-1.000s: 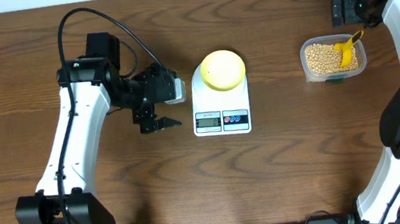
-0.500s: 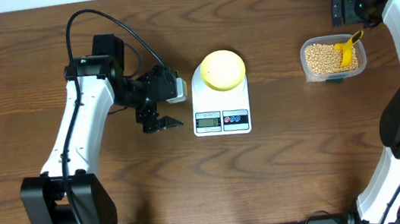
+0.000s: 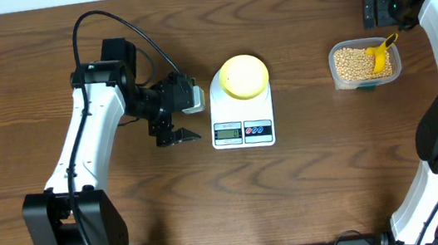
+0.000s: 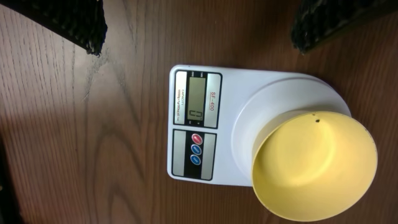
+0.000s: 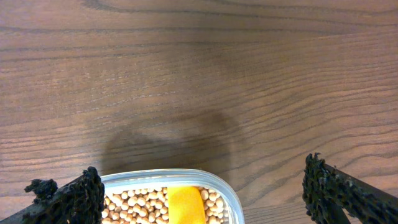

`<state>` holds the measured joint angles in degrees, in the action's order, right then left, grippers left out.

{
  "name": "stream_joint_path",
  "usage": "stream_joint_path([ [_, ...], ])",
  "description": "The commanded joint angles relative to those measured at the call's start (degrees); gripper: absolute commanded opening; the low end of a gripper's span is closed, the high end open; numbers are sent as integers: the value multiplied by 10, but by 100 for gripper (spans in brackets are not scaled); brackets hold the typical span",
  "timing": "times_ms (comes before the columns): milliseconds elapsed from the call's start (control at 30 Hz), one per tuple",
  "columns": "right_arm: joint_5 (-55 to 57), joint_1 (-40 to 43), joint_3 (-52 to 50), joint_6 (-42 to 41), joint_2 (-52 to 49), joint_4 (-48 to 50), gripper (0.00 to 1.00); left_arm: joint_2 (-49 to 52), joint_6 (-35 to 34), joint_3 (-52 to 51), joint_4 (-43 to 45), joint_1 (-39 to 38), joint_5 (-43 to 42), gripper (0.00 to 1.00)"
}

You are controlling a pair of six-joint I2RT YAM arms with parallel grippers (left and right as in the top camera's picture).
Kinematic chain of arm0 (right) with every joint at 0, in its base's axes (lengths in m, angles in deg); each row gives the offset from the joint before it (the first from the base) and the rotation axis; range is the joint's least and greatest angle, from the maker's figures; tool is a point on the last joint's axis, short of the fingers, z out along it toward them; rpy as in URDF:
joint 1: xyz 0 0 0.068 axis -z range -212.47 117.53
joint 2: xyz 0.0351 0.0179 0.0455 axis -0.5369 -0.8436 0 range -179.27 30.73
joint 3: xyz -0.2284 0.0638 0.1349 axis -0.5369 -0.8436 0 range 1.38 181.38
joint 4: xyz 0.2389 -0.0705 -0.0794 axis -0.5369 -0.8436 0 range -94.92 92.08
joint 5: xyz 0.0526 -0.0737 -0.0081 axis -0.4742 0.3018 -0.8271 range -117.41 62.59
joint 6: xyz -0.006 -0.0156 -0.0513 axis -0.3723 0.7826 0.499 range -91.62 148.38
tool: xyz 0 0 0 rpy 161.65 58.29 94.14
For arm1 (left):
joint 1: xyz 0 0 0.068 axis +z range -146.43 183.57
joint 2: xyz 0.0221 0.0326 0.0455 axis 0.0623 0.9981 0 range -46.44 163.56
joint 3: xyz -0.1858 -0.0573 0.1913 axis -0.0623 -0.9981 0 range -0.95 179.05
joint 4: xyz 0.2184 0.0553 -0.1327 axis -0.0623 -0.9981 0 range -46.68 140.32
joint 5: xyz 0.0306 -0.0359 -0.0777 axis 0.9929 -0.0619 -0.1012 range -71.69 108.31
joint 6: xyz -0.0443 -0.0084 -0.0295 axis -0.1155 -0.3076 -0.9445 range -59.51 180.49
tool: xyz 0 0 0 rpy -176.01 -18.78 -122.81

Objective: Scoop item into bowl and weigh 50g on scale

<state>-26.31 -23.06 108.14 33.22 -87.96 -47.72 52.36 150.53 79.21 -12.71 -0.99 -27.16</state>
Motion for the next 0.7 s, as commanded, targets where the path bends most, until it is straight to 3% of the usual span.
stream_joint_path([
  [0, 4, -2, 7, -1, -5, 1, 99, 0, 6, -4, -5, 0, 9, 98],
  [667, 4, -2, 7, -1, -5, 1, 99, 0, 6, -4, -5, 0, 18, 98],
])
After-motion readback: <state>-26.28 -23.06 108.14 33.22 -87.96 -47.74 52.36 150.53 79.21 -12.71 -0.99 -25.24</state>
